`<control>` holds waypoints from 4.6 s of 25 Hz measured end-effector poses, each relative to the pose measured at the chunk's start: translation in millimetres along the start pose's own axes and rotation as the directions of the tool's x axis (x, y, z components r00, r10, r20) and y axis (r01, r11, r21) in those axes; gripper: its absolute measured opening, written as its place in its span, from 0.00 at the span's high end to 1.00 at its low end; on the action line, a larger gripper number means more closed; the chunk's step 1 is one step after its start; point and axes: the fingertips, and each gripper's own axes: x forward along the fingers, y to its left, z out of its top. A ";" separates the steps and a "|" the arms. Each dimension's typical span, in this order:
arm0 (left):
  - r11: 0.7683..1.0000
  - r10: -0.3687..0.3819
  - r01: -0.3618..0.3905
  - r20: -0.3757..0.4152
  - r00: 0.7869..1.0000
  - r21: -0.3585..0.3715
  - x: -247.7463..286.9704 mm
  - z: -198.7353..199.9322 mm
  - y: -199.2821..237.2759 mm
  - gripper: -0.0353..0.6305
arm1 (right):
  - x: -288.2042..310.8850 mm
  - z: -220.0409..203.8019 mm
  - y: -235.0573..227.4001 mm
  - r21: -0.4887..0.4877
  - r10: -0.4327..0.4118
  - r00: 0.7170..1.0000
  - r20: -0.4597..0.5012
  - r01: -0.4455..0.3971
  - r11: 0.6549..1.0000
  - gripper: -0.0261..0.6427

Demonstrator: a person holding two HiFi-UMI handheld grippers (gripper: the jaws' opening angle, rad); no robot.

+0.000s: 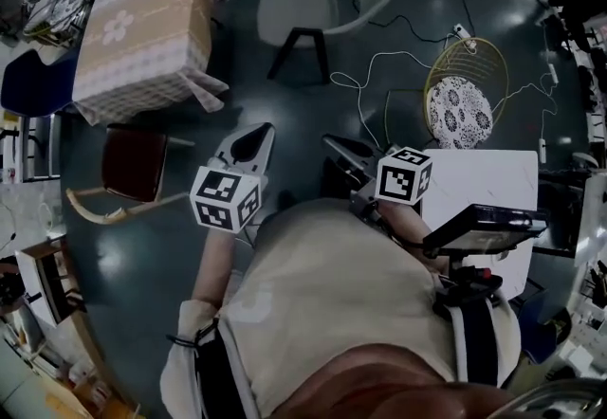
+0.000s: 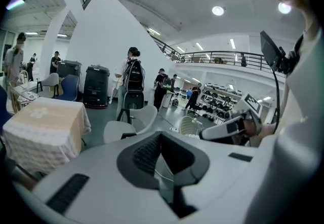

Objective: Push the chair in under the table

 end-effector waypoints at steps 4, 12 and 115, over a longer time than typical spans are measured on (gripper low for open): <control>1.000 0.002 -0.002 -0.024 1.000 0.001 26.6 15.7 -13.6 0.94 | -5.6 24.4 -18.4 0.022 0.041 0.999 -0.004 -0.041 0.999 0.95; 0.999 0.016 -0.015 -0.027 1.000 0.032 83.9 51.9 -41.9 0.94 | -34.0 66.6 -59.2 -0.040 0.065 0.997 0.038 -0.063 0.997 0.95; 0.964 0.117 -0.166 -0.225 0.967 -0.210 287.9 141.3 237.0 0.94 | 54.6 331.8 -619.0 0.037 -0.747 0.558 -0.362 0.809 0.586 0.56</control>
